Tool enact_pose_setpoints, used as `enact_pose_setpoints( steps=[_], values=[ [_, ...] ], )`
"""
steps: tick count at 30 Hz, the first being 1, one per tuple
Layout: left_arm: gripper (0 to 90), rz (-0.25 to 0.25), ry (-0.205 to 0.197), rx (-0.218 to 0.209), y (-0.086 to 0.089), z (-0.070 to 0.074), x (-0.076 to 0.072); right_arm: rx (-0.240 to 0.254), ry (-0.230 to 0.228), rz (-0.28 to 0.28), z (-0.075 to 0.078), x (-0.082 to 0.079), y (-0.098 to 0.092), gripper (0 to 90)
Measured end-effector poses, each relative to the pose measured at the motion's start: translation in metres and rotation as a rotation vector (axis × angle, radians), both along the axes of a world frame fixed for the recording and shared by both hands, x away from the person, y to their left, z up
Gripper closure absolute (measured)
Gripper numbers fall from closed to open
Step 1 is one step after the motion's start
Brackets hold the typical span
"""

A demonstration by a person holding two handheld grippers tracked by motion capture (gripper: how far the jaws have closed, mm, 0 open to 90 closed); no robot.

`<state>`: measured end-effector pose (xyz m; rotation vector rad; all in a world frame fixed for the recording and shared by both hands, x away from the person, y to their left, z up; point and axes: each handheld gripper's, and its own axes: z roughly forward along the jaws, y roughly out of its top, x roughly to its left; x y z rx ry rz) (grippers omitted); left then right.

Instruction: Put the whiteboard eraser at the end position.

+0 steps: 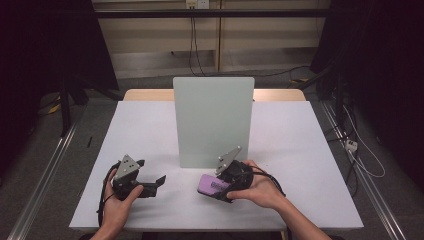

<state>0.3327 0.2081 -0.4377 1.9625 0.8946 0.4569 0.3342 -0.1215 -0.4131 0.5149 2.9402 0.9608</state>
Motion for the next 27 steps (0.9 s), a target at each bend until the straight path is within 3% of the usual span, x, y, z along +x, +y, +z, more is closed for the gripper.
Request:
enact_pose_setpoints(
  steps=[27],
  values=[
    [5.5, -0.002, 0.001, 0.003, -0.001, 0.000, 0.000, -0.079, 0.038, 0.017, -0.012, 0.003, 0.012, 41.7]
  ],
)
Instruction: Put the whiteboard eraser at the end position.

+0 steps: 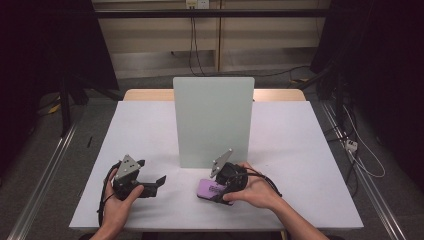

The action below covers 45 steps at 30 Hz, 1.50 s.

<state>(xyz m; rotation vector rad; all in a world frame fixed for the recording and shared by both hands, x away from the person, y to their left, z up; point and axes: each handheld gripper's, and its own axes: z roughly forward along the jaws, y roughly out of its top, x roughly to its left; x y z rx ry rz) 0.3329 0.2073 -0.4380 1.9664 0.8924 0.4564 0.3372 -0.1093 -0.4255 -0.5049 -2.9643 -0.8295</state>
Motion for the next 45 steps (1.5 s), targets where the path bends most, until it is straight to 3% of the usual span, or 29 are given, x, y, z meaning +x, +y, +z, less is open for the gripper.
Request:
enact_pose_setpoints(
  steps=[10, 29, 38, 45],
  values=[
    [5.5, 0.000, 0.000, 0.001, 0.0002, 0.0001, 0.0003, -0.014, 0.003, -0.012, -0.0023, -0.0001, 0.0026, 41.6],
    [5.5, 0.006, -0.001, -0.005, -0.0004, 0.0007, 0.0015, 0.034, 0.018, -0.025, -0.0076, 0.0015, -0.0017, 39.3],
    [5.5, 0.003, 0.003, 0.003, -0.0020, -0.0002, 0.0017, 0.042, 0.016, -0.053, -0.0086, 0.0025, -0.0048, 27.5],
    [5.5, 0.005, 0.005, 0.003, -0.0022, -0.0004, 0.0016, 0.059, 0.014, -0.078, -0.0081, 0.0045, -0.0068, 10.3]
  ],
)
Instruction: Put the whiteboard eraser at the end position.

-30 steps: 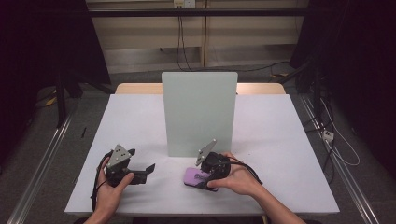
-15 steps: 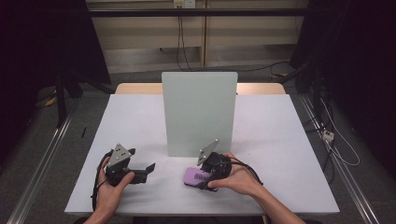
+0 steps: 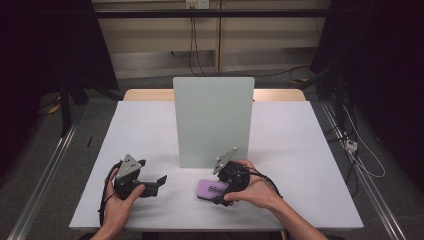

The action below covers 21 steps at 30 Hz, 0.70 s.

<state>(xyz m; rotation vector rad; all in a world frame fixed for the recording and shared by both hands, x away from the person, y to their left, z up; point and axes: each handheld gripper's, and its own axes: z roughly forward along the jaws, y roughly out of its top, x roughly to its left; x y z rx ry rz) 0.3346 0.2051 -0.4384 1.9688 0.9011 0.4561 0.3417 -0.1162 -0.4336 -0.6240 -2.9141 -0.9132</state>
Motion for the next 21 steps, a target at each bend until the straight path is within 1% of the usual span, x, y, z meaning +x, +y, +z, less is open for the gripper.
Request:
enact_pose_setpoints(
  steps=[3, 10, 12, 16, 18, 21],
  values=[
    [5.6, -0.001, 0.001, 0.001, 0.000, 0.000, 0.000, 0.016, -0.004, -0.004, 0.001, 0.000, 0.000, 8.2],
    [5.5, 0.004, 0.004, -0.003, 0.001, 0.000, -0.001, 0.062, -0.019, -0.036, 0.007, 0.002, -0.005, 8.2],
    [5.5, 0.002, 0.000, 0.001, 0.002, 0.000, -0.001, 0.078, -0.012, -0.042, 0.009, 0.003, -0.006, 8.1],
    [5.5, 0.002, -0.001, -0.002, 0.003, 0.000, -0.002, 0.094, -0.021, -0.056, 0.011, 0.004, -0.008, 8.0],
    [5.5, 0.003, -0.004, -0.003, 0.003, 0.000, -0.002, 0.100, -0.034, -0.067, 0.012, 0.004, -0.008, 8.1],
    [5.5, 0.004, -0.008, -0.002, 0.005, 0.001, -0.003, 0.127, -0.042, -0.075, 0.014, 0.004, -0.011, 8.9]
  ],
)
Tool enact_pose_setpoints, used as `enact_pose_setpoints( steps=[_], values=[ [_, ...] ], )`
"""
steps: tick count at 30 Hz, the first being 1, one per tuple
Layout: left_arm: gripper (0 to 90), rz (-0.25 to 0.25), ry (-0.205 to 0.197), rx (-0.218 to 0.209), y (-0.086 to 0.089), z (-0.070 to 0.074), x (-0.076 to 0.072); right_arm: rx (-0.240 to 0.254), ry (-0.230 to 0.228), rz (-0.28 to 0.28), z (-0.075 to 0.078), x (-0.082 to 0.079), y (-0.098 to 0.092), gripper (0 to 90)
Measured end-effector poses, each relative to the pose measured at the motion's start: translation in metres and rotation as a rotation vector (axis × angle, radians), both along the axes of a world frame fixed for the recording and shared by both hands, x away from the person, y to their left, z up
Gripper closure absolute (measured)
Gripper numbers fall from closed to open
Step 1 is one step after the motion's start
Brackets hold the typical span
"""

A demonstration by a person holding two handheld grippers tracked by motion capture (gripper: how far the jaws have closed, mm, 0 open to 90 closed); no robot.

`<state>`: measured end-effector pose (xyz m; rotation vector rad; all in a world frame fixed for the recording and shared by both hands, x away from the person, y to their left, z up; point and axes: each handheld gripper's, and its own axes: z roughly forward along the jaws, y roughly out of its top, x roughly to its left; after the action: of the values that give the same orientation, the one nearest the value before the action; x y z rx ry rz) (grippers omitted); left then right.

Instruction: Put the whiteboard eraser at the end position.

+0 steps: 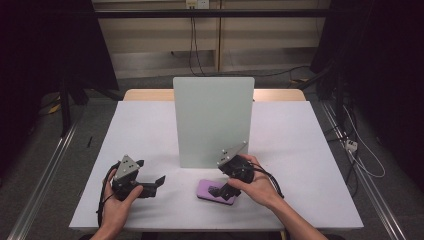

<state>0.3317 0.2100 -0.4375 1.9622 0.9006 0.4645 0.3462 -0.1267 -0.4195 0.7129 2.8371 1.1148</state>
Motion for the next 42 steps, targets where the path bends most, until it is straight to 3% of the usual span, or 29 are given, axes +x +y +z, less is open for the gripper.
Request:
enact_pose_setpoints(
  steps=[7, 10, 12, 17, 23, 29, 42],
  values=[
    [5.5, -0.005, 0.000, -0.004, -0.001, 0.000, -0.001, 0.013, -0.058, -0.083, 0.005, 0.000, -0.004, 9.1],
    [5.5, -0.002, 0.000, 0.000, 0.000, 0.000, 0.000, 0.036, -0.051, -0.116, 0.008, 0.002, -0.007, 9.2],
    [5.5, 0.002, 0.008, -0.006, -0.001, -0.001, 0.000, 0.024, -0.078, -0.140, 0.011, 0.003, -0.009, 9.2],
    [5.5, 0.000, 0.002, 0.001, -0.002, -0.001, 0.000, 0.042, -0.096, -0.187, 0.015, 0.000, -0.017, 9.5],
    [5.5, 0.005, -0.002, -0.004, -0.001, 0.000, 0.000, 0.055, -0.134, -0.242, 0.013, -0.004, -0.026, 9.7],
    [5.6, 0.012, -0.003, 0.000, 0.001, 0.001, 0.000, 0.092, -0.160, -0.338, 0.011, -0.008, -0.043, 10.1],
    [5.2, 0.025, -0.002, -0.003, 0.001, 0.001, 0.000, 0.137, -0.230, -0.465, 0.009, -0.019, -0.069, 10.5]
  ],
)
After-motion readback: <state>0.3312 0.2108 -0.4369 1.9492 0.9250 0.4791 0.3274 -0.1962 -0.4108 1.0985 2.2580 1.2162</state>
